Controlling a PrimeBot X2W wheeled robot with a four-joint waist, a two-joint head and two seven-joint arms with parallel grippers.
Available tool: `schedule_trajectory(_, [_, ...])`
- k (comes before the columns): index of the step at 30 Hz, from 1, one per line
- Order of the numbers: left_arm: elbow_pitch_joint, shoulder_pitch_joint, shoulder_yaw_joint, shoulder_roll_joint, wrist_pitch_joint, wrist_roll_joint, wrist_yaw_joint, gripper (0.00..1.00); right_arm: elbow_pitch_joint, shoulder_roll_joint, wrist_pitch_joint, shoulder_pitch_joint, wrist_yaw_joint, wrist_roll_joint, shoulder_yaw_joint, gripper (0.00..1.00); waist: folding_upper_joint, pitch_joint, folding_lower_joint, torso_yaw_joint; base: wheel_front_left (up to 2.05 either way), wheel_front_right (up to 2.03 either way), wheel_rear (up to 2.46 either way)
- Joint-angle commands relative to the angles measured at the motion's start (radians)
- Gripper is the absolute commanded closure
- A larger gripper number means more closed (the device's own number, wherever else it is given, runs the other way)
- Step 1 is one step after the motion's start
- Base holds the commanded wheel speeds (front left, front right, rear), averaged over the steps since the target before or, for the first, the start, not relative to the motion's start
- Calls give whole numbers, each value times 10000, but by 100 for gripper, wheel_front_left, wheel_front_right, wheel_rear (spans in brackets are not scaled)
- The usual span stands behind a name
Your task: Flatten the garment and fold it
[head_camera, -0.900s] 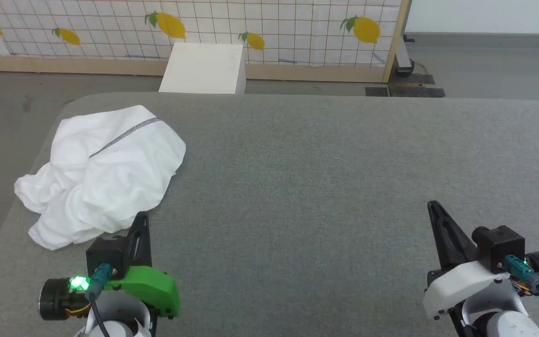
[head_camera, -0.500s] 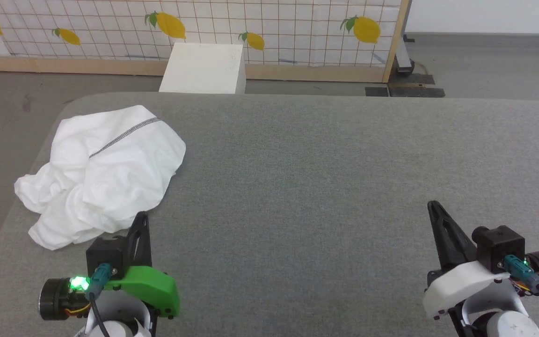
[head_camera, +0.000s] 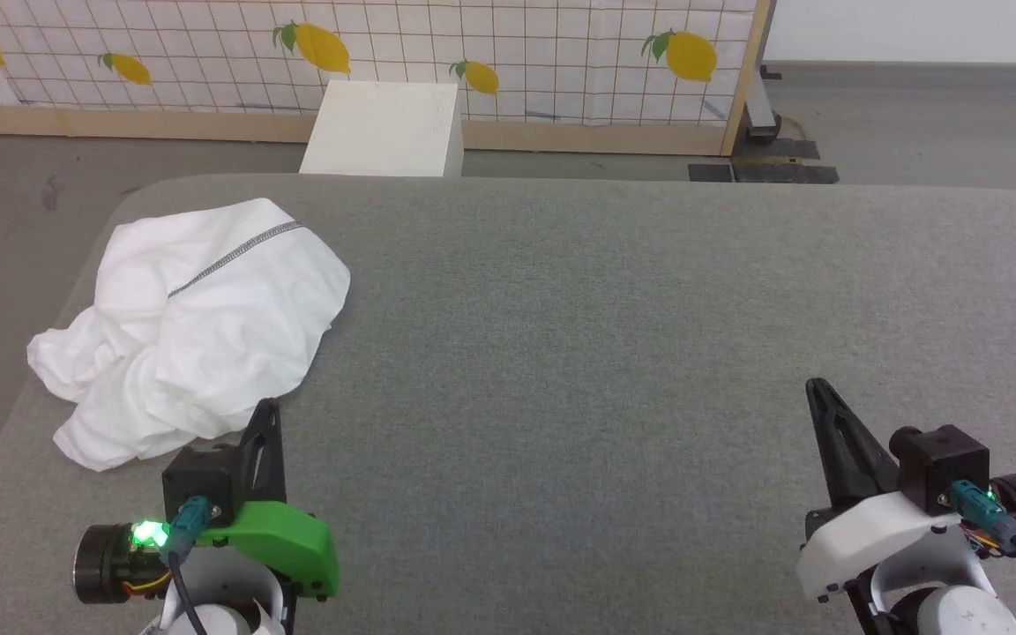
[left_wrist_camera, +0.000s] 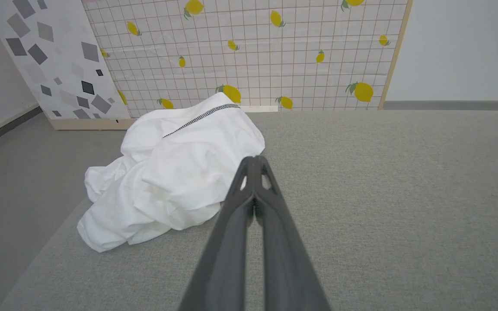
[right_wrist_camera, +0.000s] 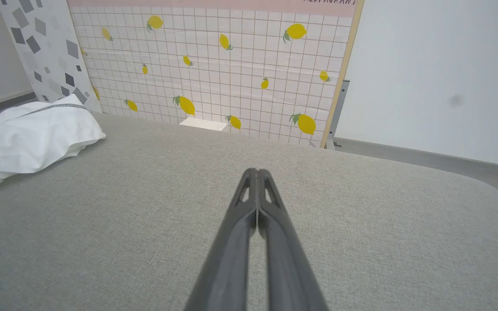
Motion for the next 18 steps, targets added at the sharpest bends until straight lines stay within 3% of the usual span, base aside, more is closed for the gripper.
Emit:
schedule_trajectory(1, [-26,124,22,-43,14,128,-7,100,-53,1,-1,83,-15,-60,16,100,0,0,0,0,0,0,0])
schedule_trajectory(2, [-26,124,22,-43,14,128,-7,100,-53,1,-1,83,-15,-60,16,100,0,0,0,0,0,0,0])
schedule_trajectory(3, [1,1,-5,0,-2,-3,0,0,1,0,-2,2,0,5,1,0,0,0,0,0,0,0,0])
schedule_trajectory(18, [228,-27,-161,-3,-260,-285,-16,0,201,0,-262,125,-2,417,-160,0,0,-3,0,-9,0,0,0])
